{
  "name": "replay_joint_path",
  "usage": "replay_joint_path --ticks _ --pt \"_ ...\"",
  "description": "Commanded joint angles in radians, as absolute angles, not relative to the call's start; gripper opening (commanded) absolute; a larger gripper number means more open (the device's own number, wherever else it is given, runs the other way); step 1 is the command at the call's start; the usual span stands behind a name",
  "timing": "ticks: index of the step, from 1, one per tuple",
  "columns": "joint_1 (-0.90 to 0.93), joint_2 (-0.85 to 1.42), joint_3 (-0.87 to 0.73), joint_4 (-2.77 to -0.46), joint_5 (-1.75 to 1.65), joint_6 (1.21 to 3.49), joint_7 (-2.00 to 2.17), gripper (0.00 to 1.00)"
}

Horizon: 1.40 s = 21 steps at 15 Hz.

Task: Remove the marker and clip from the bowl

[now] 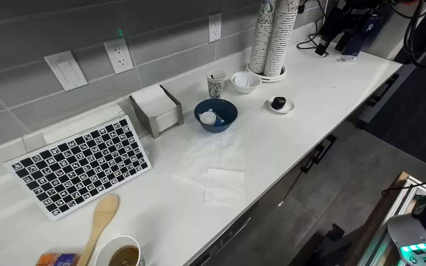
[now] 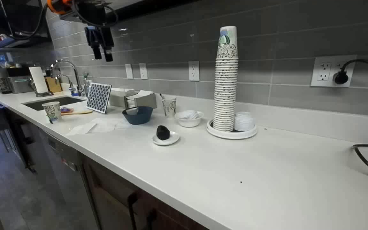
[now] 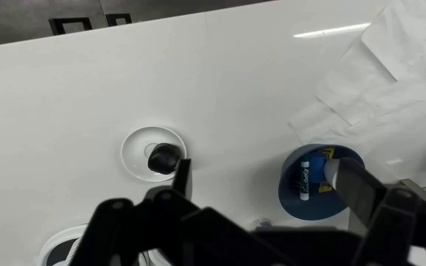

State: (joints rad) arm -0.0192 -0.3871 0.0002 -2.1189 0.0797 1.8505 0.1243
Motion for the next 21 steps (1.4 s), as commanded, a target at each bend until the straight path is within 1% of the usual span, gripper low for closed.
replay_joint_path --ticks 1,5,9,12,15,16,17,19,21 --pt "-0.021 -0.386 0.001 -2.116 0.08 1.848 0.124 1.0" --pt "-0.021 -0.386 0.001 -2.116 0.08 1.848 0.124 1.0" --pt "0.014 -0.292 0.016 -2.084 0.162 1.841 0.137 1.0" --pt "0.056 -0.169 0.072 -2.035 0.217 1.883 0.187 1.0" --pt "0.088 -0.025 0.123 -1.957 0.202 1.932 0.272 1.0" --pt "0.098 0.018 0.132 -1.92 0.184 1.898 0.29 1.0" --pt "0.09 -0.085 0.116 -2.021 0.193 1.933 0.25 1.0" --pt "0.1 -0.041 0.123 -2.004 0.193 1.937 0.257 1.0" --pt "0.096 -0.049 0.117 -2.005 0.193 1.937 0.255 1.0"
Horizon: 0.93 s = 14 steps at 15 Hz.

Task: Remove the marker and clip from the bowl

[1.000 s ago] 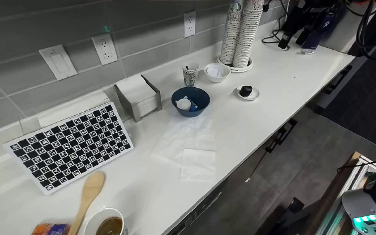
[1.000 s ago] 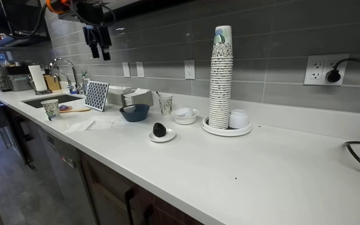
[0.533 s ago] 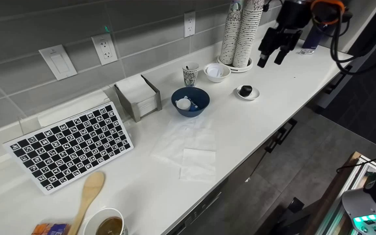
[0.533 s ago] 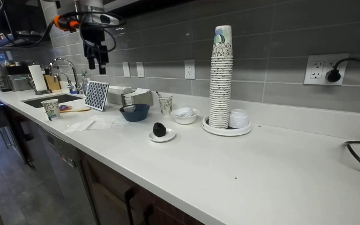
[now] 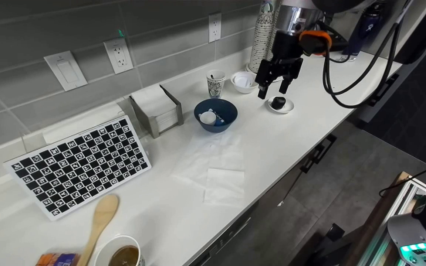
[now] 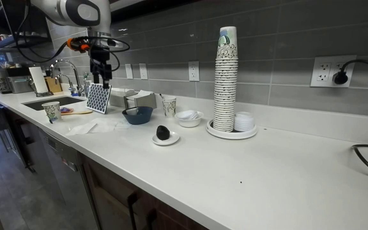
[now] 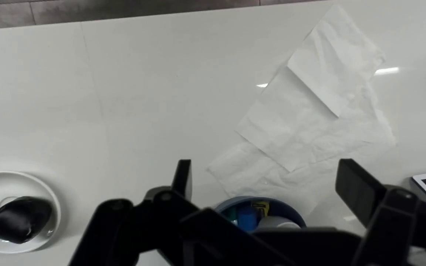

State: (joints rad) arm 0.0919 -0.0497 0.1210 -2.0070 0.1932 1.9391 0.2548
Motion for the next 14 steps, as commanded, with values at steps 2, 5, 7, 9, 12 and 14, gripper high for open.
replay_joint_path --ticks 2,5,7,9,12,14 --pt "0.099 -0.044 0.117 -2.011 0.222 1.985 0.246 1.0" --pt "0.111 0.032 0.128 -2.014 0.251 2.176 0.28 1.0" --pt "0.12 0.089 0.135 -2.006 0.23 2.32 0.307 1.0" --pt "0.128 0.165 0.131 -1.972 0.196 2.403 0.311 1.0" --pt "0.141 0.293 0.112 -1.888 0.129 2.444 0.32 0.99" --pt "0.142 0.371 0.102 -1.813 0.117 2.419 0.317 0.97"
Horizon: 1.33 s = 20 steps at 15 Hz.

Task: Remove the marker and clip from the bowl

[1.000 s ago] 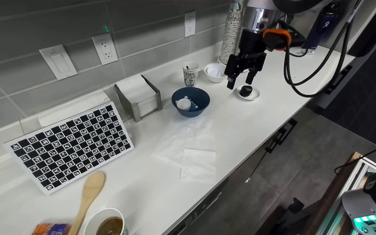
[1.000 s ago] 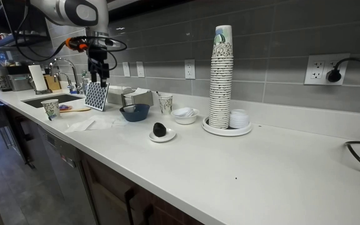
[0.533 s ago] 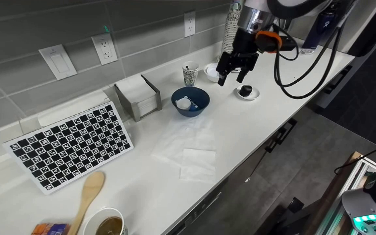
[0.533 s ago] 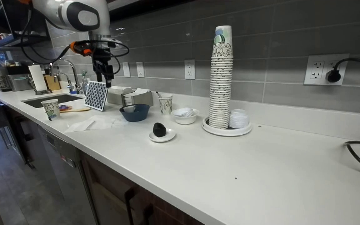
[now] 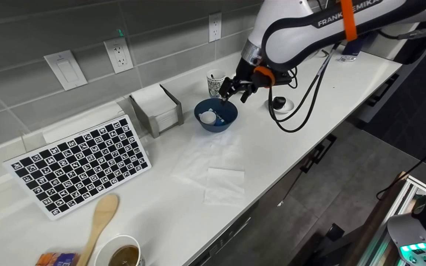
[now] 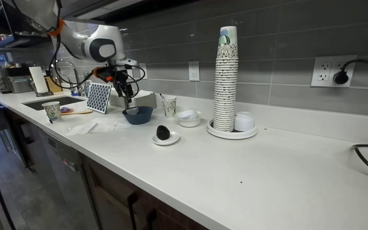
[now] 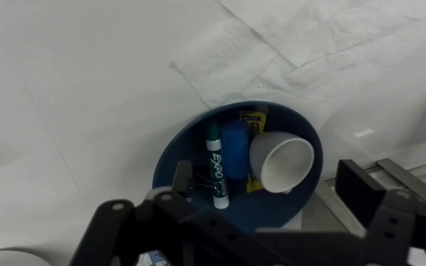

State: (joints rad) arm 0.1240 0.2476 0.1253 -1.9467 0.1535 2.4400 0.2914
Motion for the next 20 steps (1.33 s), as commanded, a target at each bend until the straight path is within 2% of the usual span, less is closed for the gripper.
replay_joint_path --ticks 1,3,4,5,6,8,9,12,13,20 --pt "0.142 0.407 0.099 -1.773 0.117 2.402 0.314 0.95" --pt "0.143 0.465 0.099 -1.704 0.131 2.375 0.303 0.91" --pt "0.144 0.493 0.098 -1.666 0.134 2.355 0.305 0.75" --pt "0.145 0.515 0.096 -1.638 0.133 2.34 0.305 0.66" --pt "0.144 0.54 0.094 -1.607 0.136 2.318 0.306 0.64" --pt "0.141 0.58 0.088 -1.554 0.138 2.279 0.309 0.49" --pt "0.137 0.596 0.085 -1.532 0.145 2.264 0.31 0.45" --pt "0.11 0.638 0.09 -1.474 0.194 2.213 0.297 0.42" --pt "0.109 0.652 0.087 -1.456 0.195 2.193 0.299 0.46" --pt "0.128 0.734 0.079 -1.391 0.179 2.123 0.303 0.5"
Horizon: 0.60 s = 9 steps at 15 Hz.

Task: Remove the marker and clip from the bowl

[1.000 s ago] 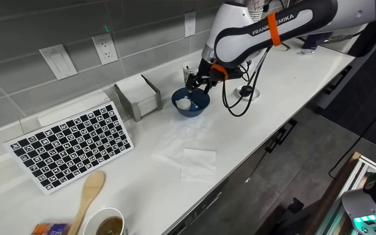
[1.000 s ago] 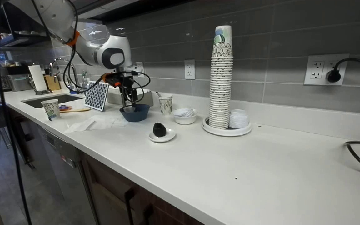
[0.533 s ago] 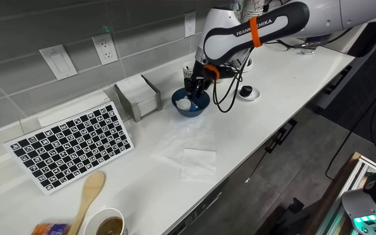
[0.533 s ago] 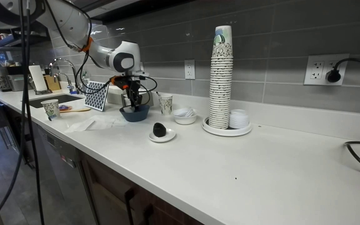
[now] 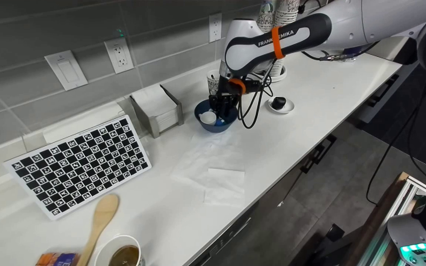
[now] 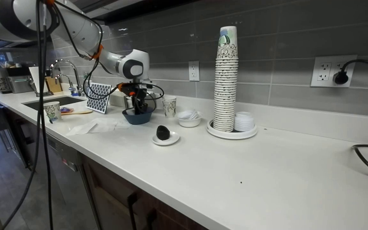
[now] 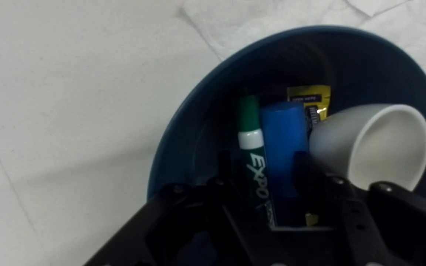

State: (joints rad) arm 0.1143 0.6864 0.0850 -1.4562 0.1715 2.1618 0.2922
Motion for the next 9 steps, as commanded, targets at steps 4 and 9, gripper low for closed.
replay_joint_path --ticks 4,9 --pt "0.134 0.751 0.08 -1.37 0.178 2.11 0.302 0.26" --pt "0.135 0.764 0.08 -1.356 0.181 2.095 0.302 0.0"
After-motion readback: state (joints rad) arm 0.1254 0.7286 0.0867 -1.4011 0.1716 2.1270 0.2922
